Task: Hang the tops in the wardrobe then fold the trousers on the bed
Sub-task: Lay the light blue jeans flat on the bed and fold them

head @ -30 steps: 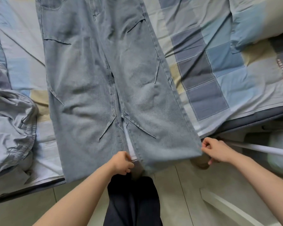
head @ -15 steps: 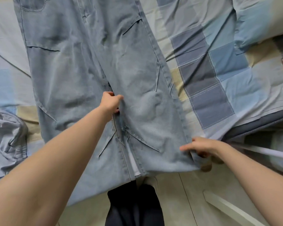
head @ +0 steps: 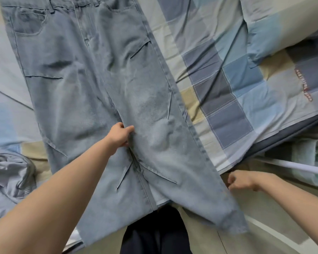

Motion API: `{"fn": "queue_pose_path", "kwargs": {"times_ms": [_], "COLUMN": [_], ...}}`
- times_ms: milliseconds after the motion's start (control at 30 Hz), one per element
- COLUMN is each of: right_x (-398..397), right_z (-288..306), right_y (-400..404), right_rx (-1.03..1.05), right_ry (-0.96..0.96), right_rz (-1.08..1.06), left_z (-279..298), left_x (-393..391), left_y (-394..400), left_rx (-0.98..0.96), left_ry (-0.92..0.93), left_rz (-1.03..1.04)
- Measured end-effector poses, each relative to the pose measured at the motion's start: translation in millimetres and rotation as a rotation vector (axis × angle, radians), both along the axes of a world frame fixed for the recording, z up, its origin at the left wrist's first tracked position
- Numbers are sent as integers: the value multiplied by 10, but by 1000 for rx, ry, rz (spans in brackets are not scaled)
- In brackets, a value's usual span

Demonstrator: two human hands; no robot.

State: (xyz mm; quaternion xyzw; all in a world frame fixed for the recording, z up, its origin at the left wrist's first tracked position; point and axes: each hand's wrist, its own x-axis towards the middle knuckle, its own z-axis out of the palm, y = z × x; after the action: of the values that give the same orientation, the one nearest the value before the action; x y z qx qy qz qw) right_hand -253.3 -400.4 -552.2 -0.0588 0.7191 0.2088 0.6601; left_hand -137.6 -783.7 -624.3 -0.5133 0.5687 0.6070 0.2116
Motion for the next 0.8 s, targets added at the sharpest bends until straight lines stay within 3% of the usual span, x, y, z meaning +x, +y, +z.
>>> {"fn": "queue_pose_path", "kwargs": {"times_ms": [100, 267, 400, 533, 600, 700, 800], "right_x": [-236, -628, -851, -1129, -1238, -1446, -1751], "right_z": [-116, -292, -511, -790, -871, -856, -812], "right_y": [-409, -1362, -1941, -2361, -2446, -2346, -2076], "right_rx": [-192, -512, -587, -628, -681, -734, -633], "right_ry": [259, 497, 590, 622, 581, 650, 687], "right_rz": [81, -193, -339, -490, -453, -323, -252], "left_z": [6, 54, 59, 27, -34, -99, -172], "left_x": [-76, -314, -412, -435, -457, -504, -549], "left_y": [-91, -231, -289, -287, -276, -254, -261], "left_rx": [19, 169, 247, 222, 145, -109, -311], "left_ry": [6, 96, 107, 114, 86, -16, -126], "left_rz": [98, 466, 662, 582, 554, 470, 308]}}
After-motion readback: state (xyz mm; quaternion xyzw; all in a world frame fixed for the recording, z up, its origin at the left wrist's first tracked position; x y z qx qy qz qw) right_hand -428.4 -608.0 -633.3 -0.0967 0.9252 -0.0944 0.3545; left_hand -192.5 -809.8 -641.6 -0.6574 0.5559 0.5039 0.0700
